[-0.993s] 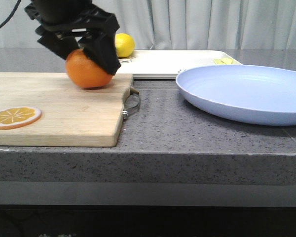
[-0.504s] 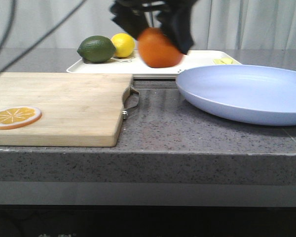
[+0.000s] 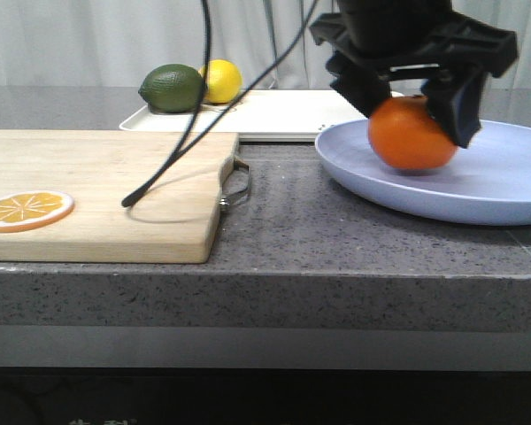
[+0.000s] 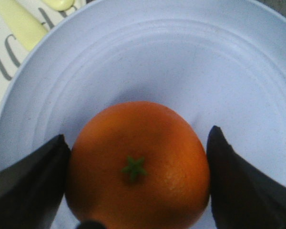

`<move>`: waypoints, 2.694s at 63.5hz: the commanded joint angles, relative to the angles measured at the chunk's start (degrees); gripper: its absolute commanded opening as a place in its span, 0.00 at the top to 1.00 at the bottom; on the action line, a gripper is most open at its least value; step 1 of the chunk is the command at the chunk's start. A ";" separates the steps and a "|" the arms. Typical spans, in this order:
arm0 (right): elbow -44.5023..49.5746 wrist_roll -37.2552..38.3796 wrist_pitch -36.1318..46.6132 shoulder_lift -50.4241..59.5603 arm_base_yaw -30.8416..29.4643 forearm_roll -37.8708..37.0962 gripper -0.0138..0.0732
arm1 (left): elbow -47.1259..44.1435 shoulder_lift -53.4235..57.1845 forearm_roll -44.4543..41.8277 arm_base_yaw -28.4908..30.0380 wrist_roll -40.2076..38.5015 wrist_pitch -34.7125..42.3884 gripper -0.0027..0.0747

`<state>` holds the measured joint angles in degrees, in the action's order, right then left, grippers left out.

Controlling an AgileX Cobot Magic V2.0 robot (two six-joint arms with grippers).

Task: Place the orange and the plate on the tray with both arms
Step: 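Lift the orange with the left gripper and lower it onto the blue plate, then open the left gripper and raise it away from the orange, then move the right gripper to the plate rim nearest the robot and grasp it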

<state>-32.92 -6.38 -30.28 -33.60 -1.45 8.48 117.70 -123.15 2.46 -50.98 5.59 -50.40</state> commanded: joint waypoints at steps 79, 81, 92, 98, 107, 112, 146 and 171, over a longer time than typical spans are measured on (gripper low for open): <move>-6.40 -0.01 -3.87 -5.05 -0.02 1.66 0.14 | -37.04 47.96 -3.60 1.10 -5.22 13.08 0.13; -7.40 -0.01 -5.63 -6.39 -0.02 1.66 0.14 | -39.57 50.02 -3.60 1.50 -5.22 13.90 0.13; -15.37 -0.07 -15.79 -14.46 -0.02 1.60 0.14 | -52.15 61.48 -3.38 5.23 -5.22 14.73 0.14; -19.71 -0.51 -20.35 -19.17 -0.06 1.53 0.14 | -57.15 66.63 -3.38 7.01 -5.22 15.08 0.16; -25.18 -0.62 -25.15 -25.55 -2.94 1.33 0.14 | -61.67 71.97 -3.38 8.62 -5.22 15.08 0.17; -27.05 -1.05 -26.63 -28.55 -6.46 2.44 0.14 | -63.19 73.90 -3.49 9.08 -5.22 15.08 0.17; -28.13 -16.88 -24.06 -43.88 -15.09 25.86 0.38 | -64.02 75.76 -3.50 9.21 -5.22 15.31 0.17; -28.13 -21.32 -22.63 -50.71 -15.03 30.92 0.38 | -64.02 75.76 -3.39 9.21 -5.22 15.44 0.17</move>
<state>-59.12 -25.70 -53.60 -84.69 -16.06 35.44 52.02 -47.86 -0.96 -41.98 0.87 -39.37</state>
